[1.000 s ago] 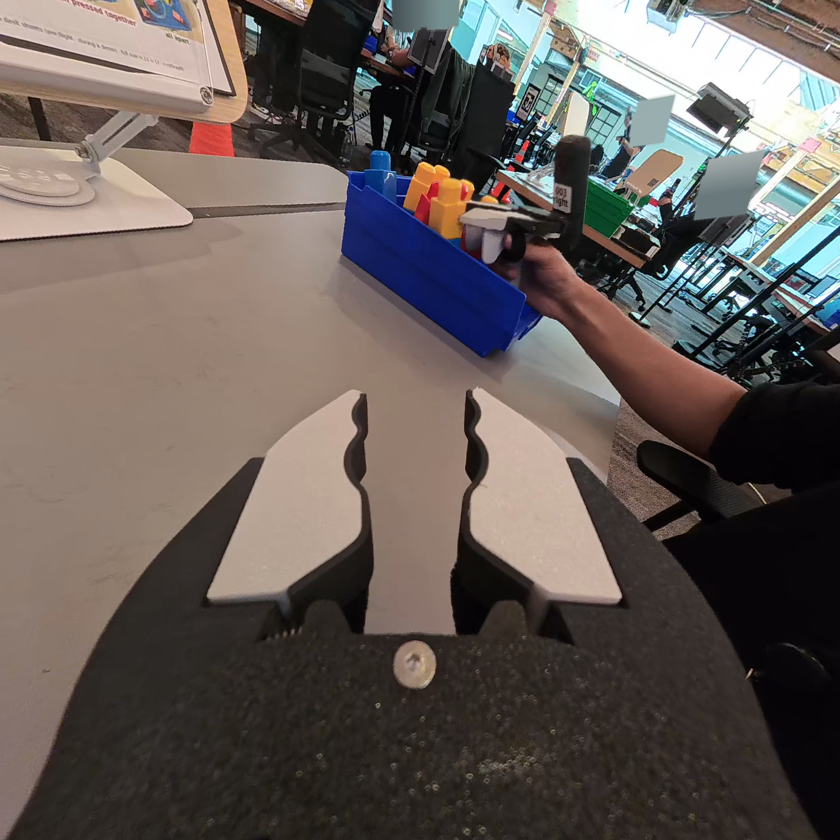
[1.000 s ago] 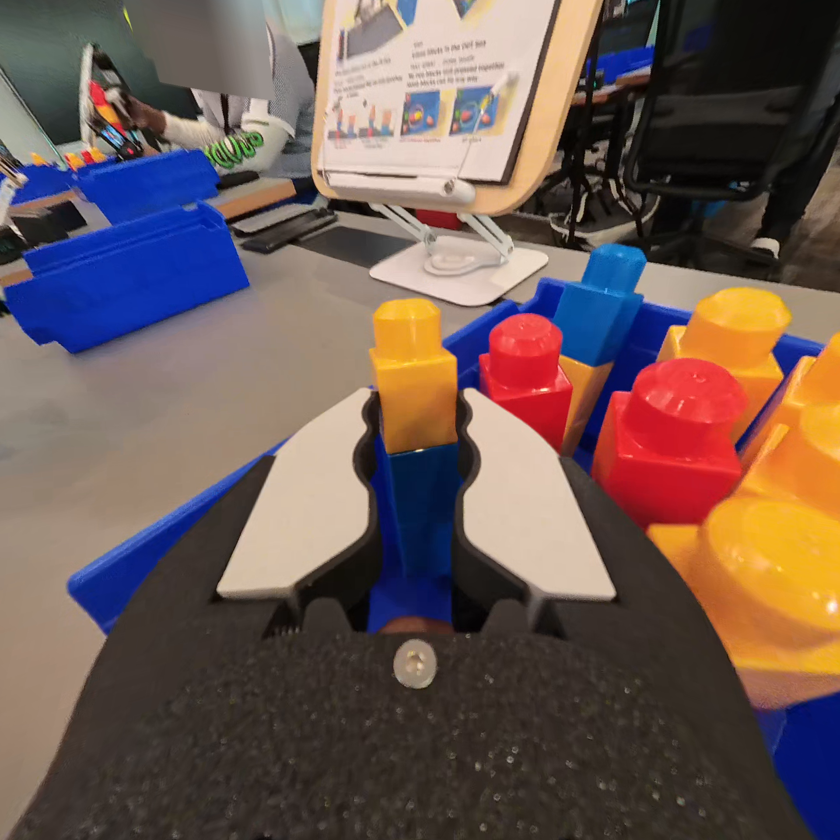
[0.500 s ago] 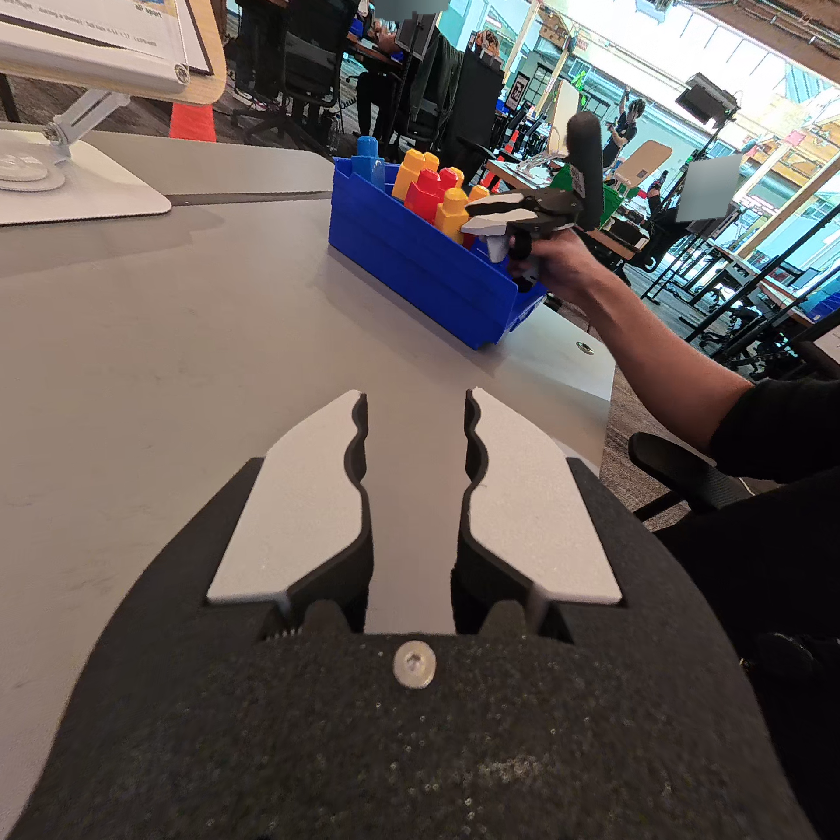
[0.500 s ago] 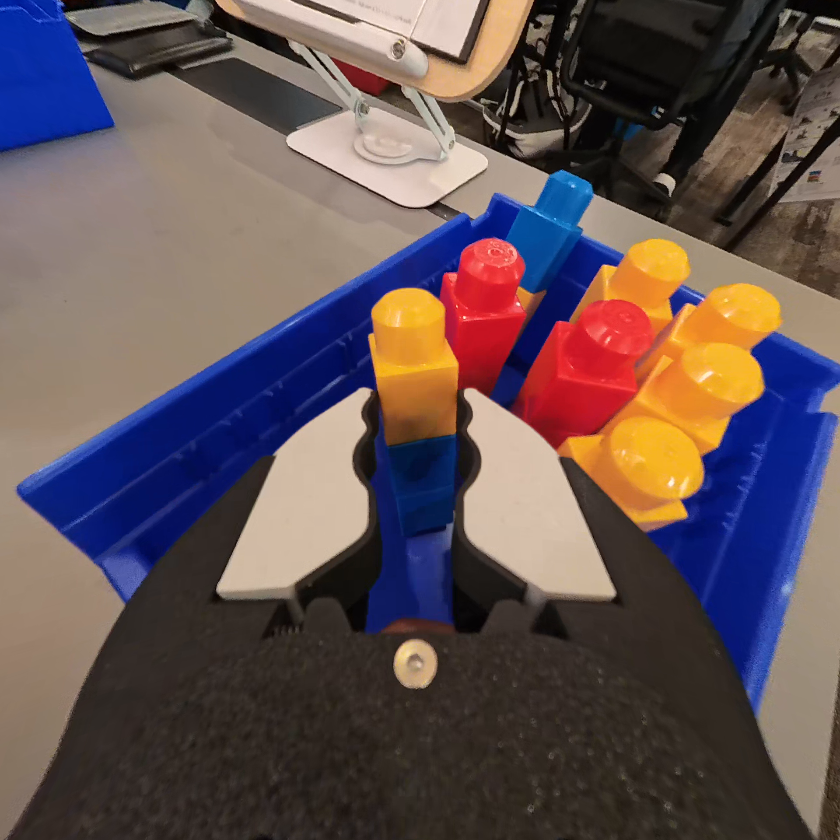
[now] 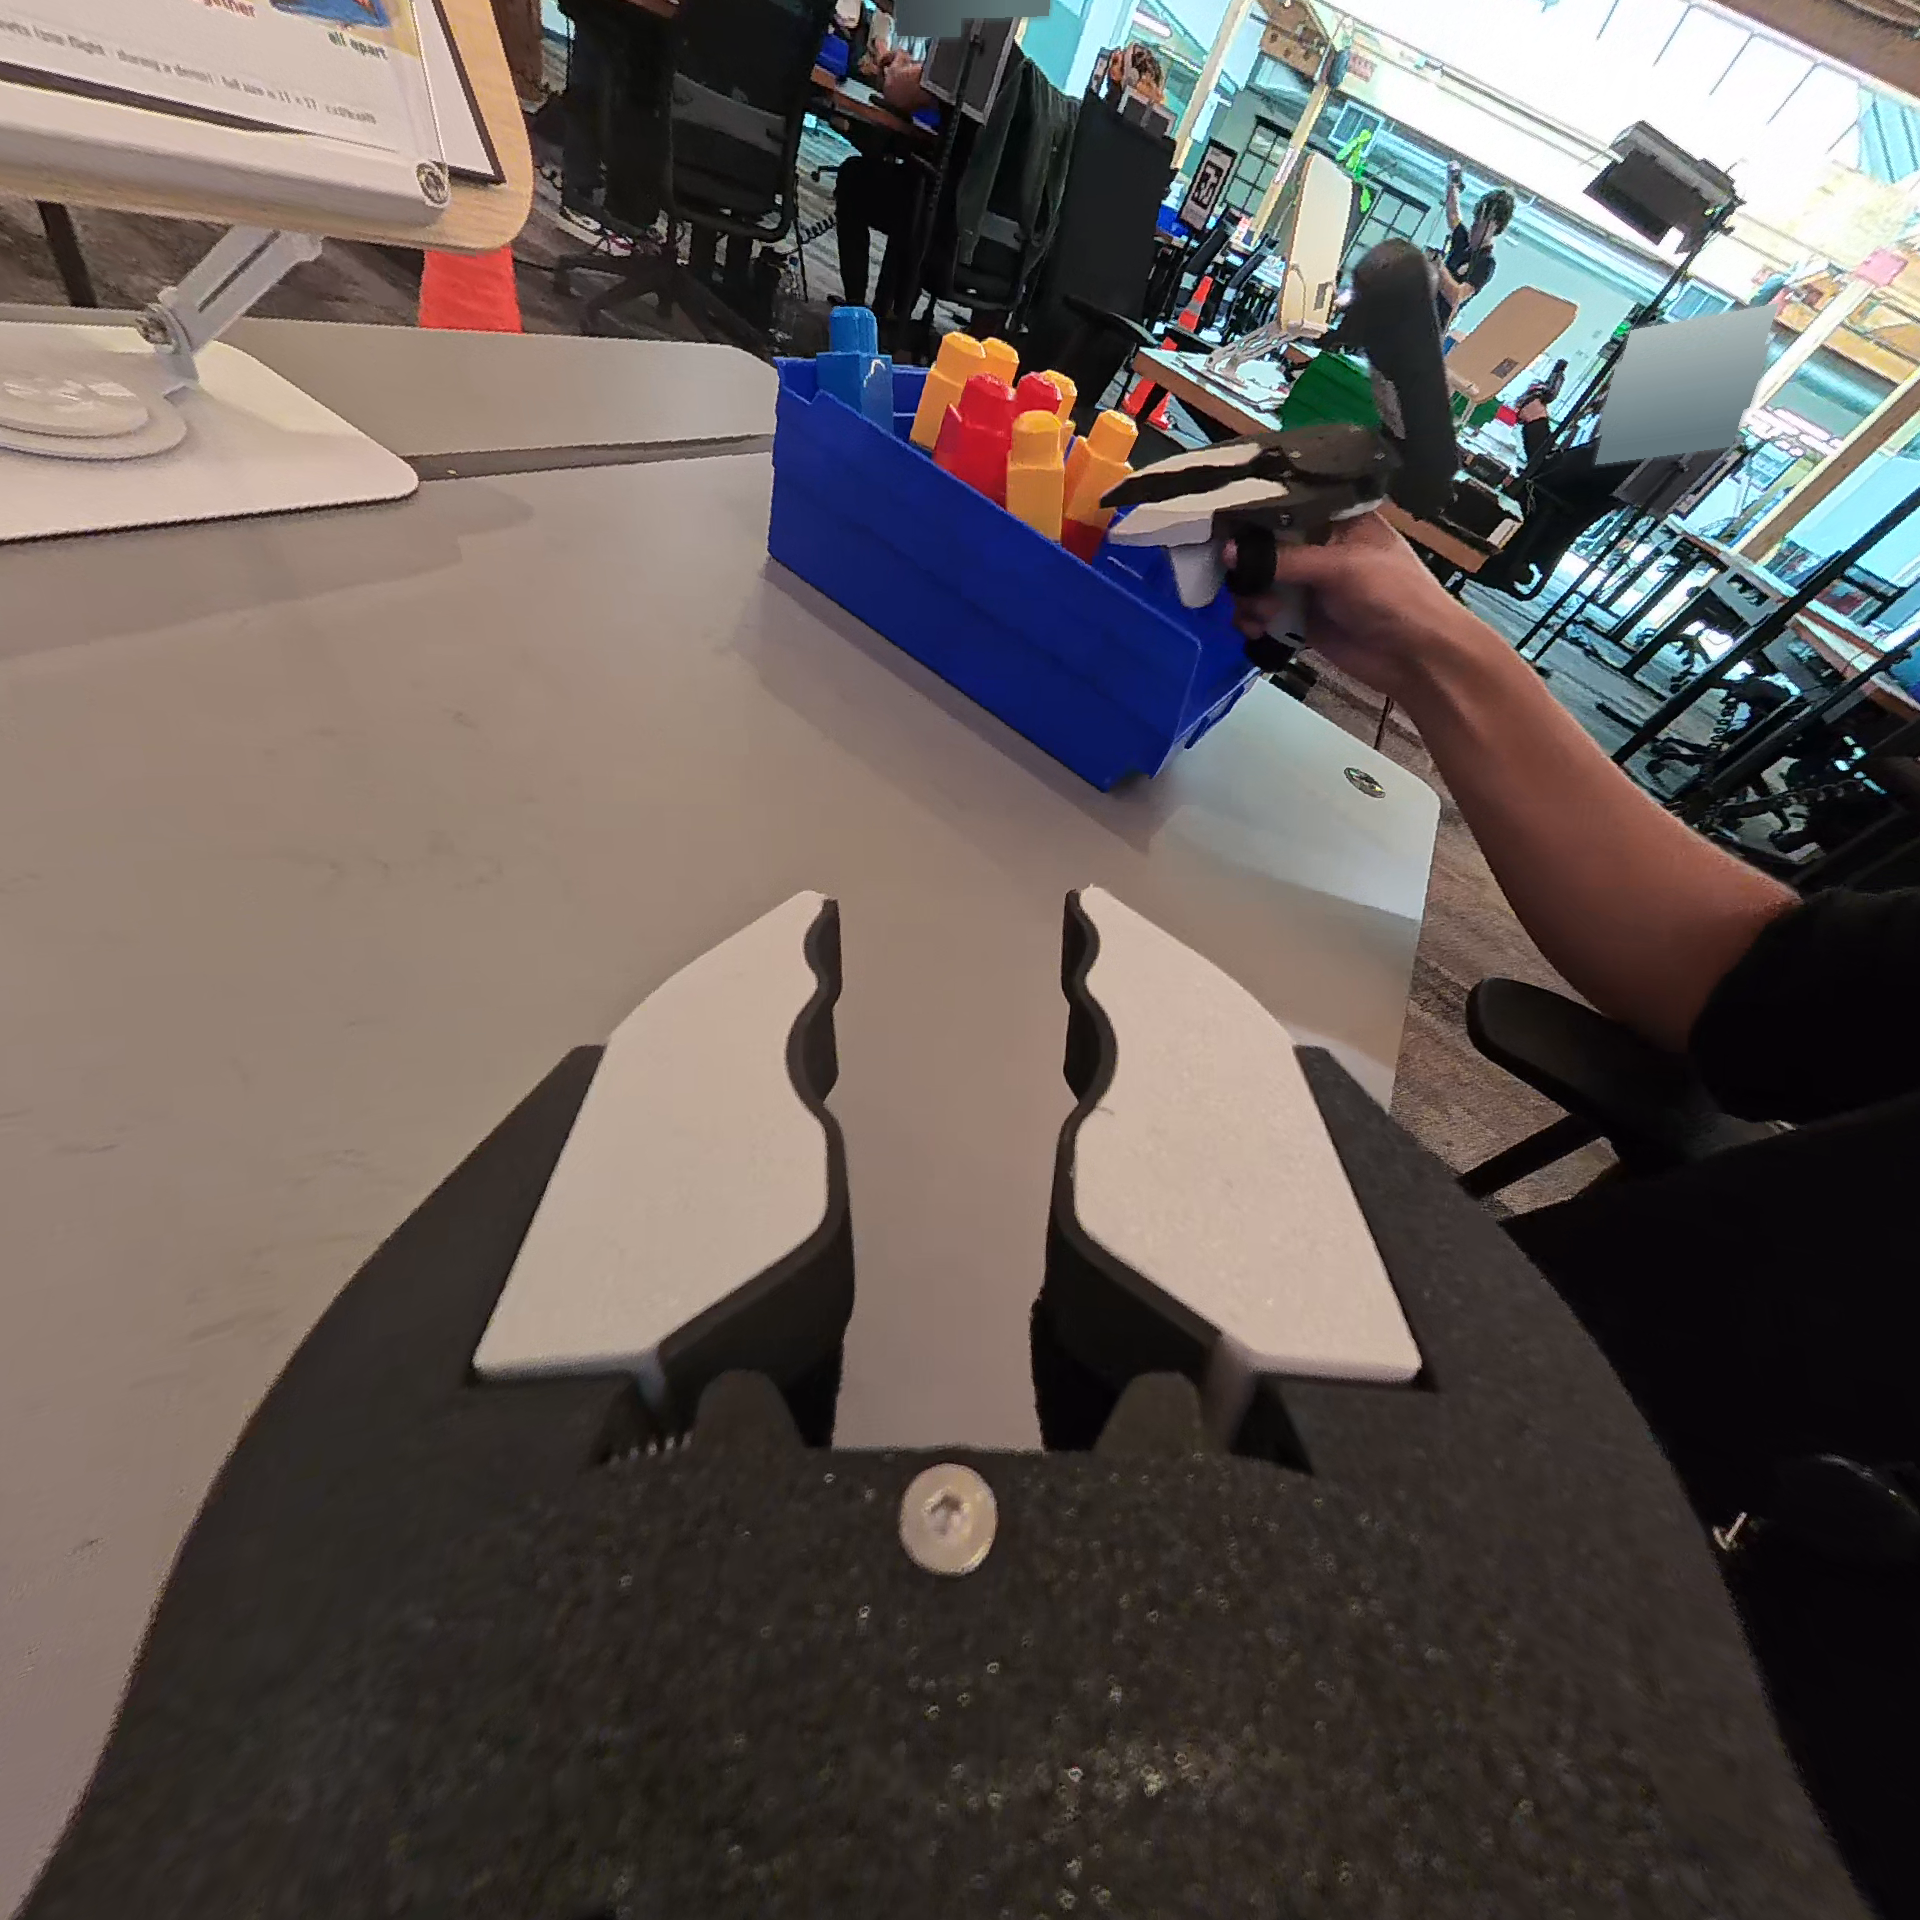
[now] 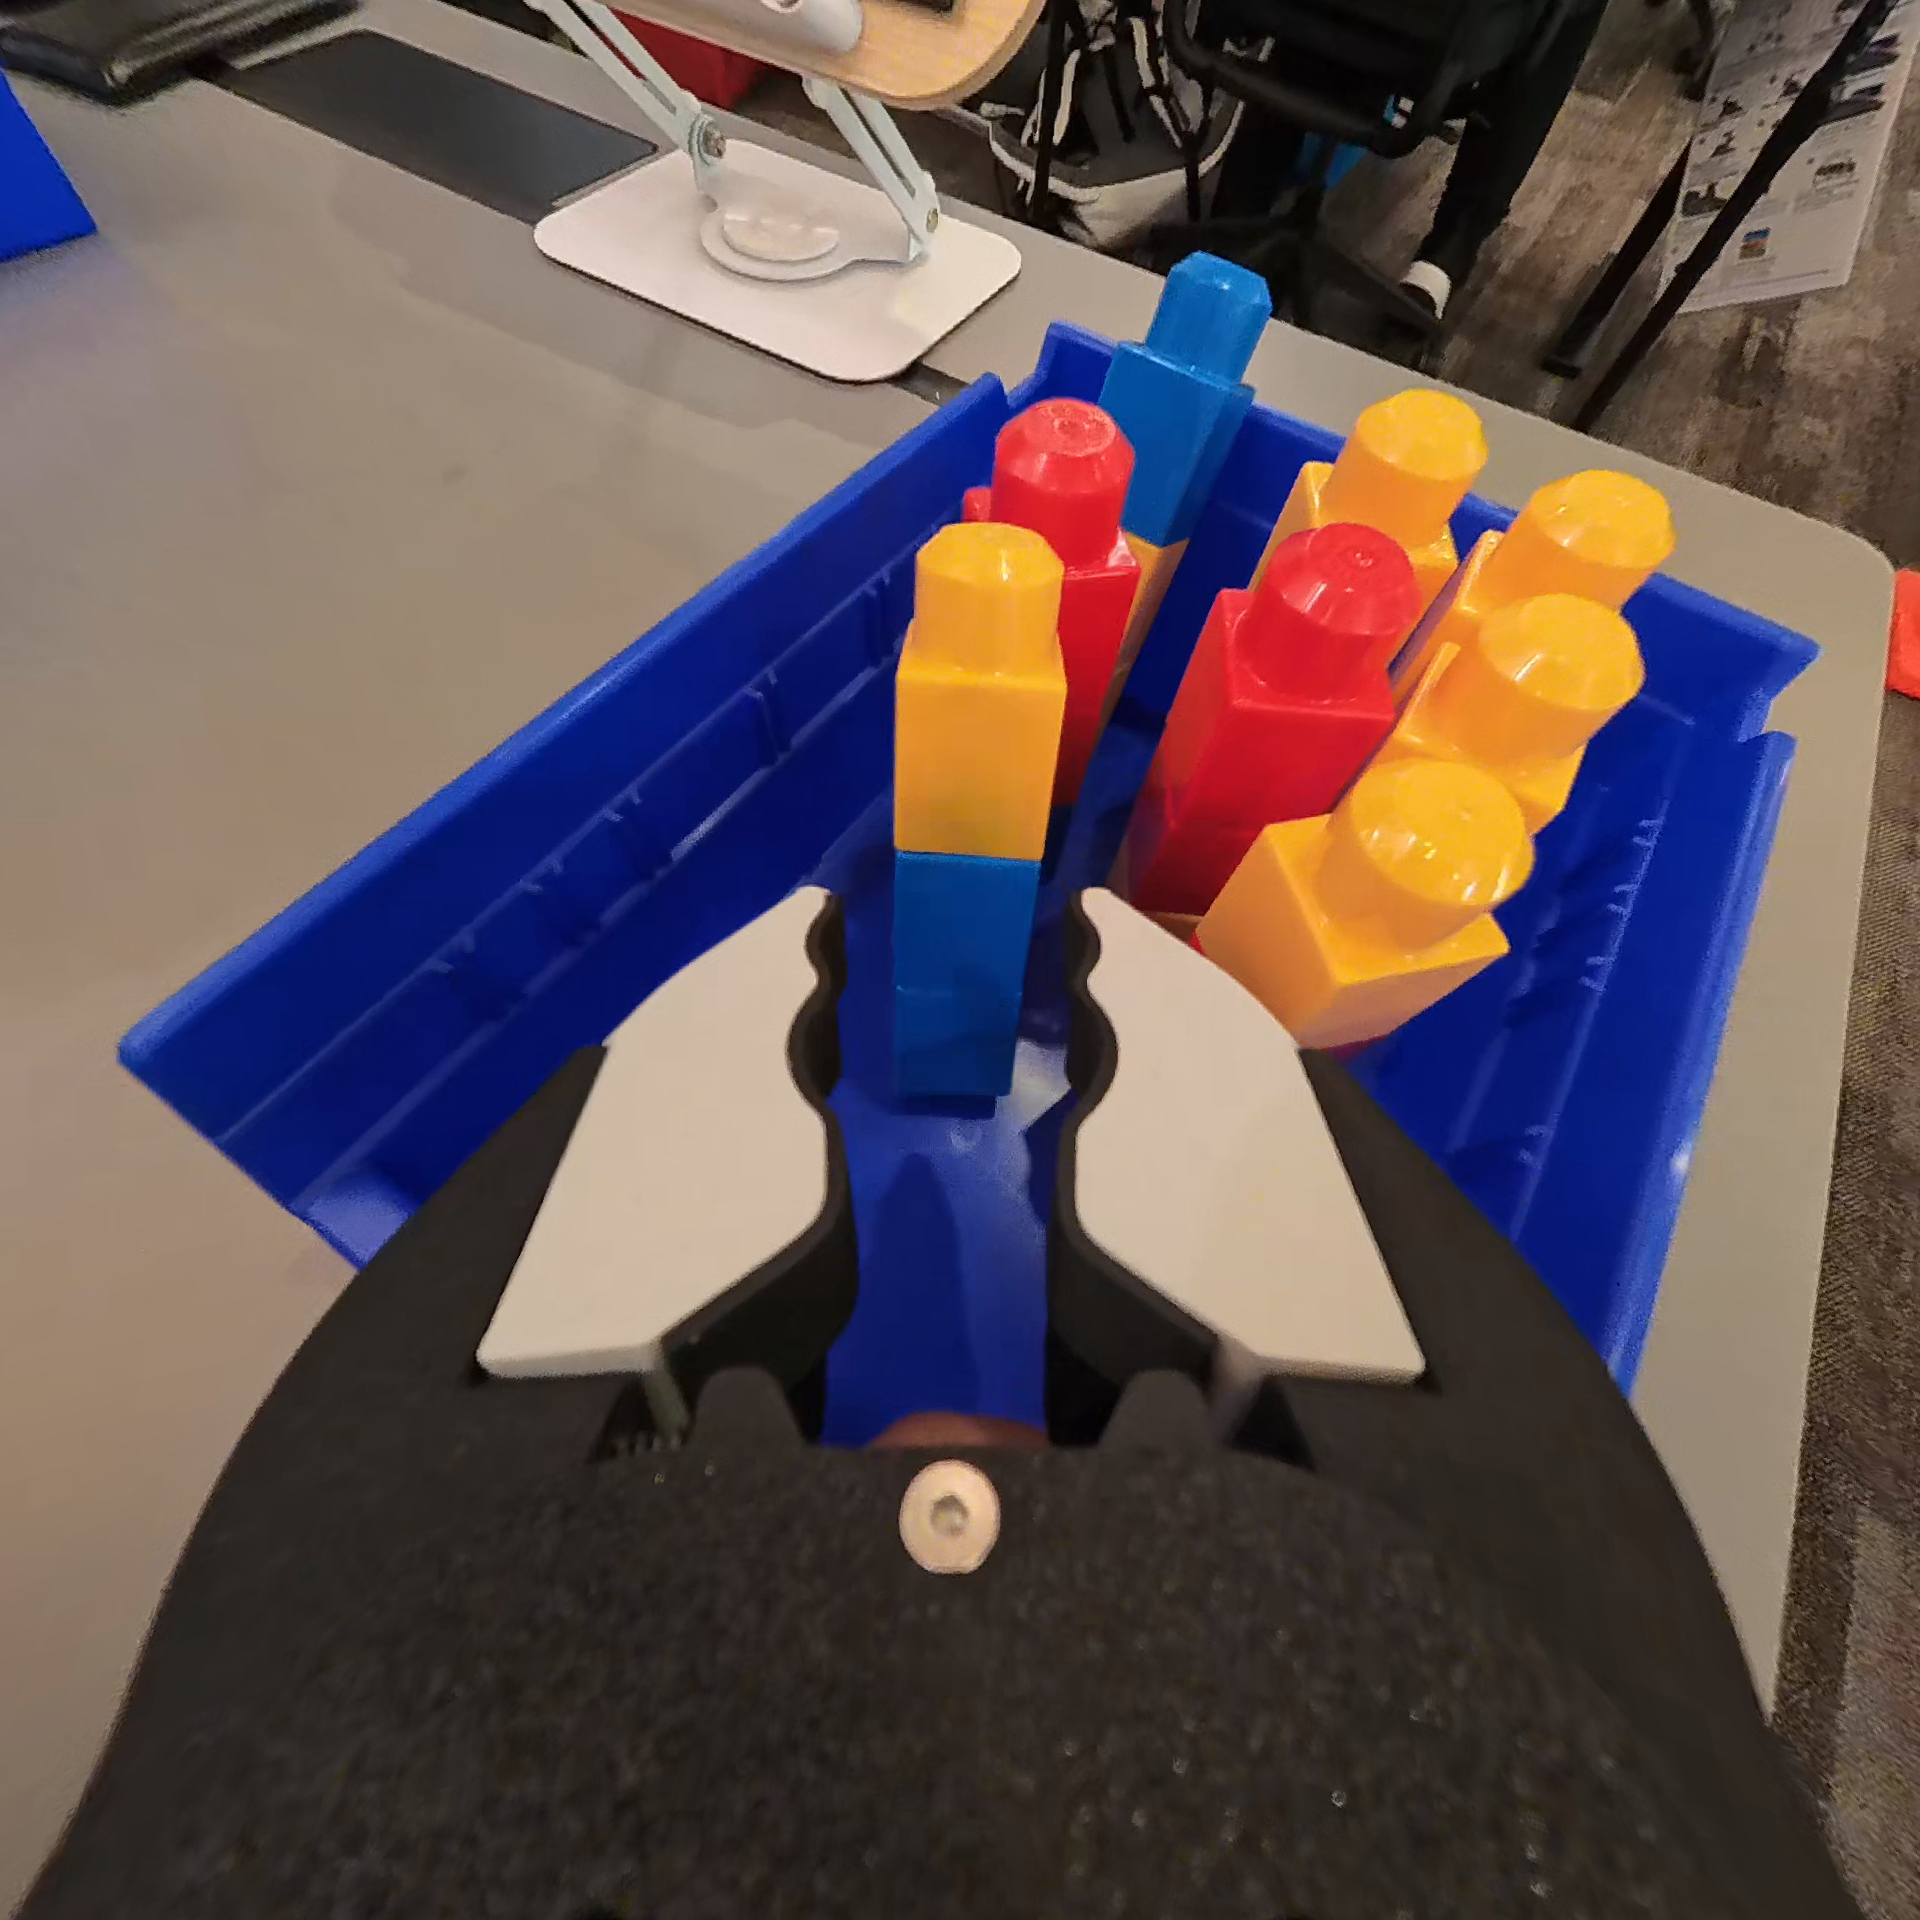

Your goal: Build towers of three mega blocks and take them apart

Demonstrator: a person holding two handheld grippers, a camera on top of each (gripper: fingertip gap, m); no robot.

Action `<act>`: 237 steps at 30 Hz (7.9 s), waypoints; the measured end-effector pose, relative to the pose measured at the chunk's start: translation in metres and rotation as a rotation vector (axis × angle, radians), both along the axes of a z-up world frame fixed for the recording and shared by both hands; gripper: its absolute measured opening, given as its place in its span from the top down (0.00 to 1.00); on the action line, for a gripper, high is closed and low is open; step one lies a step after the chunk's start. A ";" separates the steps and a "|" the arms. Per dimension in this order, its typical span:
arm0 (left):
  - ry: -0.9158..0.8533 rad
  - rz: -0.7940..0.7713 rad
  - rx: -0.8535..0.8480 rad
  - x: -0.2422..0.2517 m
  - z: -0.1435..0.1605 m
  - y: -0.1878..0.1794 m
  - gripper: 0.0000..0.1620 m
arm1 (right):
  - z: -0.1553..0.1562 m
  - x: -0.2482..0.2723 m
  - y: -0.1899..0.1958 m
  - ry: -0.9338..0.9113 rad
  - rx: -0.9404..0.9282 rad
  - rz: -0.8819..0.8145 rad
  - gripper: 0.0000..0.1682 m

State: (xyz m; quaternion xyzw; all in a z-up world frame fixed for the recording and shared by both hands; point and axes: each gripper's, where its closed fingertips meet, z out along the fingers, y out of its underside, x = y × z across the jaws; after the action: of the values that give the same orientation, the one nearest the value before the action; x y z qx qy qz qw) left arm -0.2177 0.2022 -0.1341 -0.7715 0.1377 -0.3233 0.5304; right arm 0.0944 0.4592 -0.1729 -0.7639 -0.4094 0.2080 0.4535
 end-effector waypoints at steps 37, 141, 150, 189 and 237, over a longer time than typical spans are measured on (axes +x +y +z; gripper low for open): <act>0.010 -0.064 -0.035 0.018 -0.011 -0.001 0.75 | 0.038 -0.041 0.027 0.084 0.126 -0.052 0.80; 0.348 0.970 -0.141 -0.079 -0.060 -0.010 0.98 | -0.018 -0.222 -0.170 0.299 0.058 -0.425 0.98; 0.085 0.660 -0.084 -0.068 -0.021 -0.085 0.50 | 0.000 -0.189 -0.225 0.377 0.133 -0.182 0.67; 0.362 1.188 -0.207 -0.231 -0.060 -0.276 0.96 | -0.015 -0.426 -0.385 0.145 -0.058 0.060 0.98; 0.453 0.433 0.062 0.122 0.033 0.030 0.57 | 0.102 0.054 -0.093 0.240 0.273 -0.260 0.71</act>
State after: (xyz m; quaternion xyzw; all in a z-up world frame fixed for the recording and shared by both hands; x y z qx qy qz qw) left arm -0.0953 0.2321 -0.1015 -0.8187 0.0946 -0.0182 0.5661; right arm 0.1488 0.3662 -0.0713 -0.7114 -0.2749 0.1798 0.6213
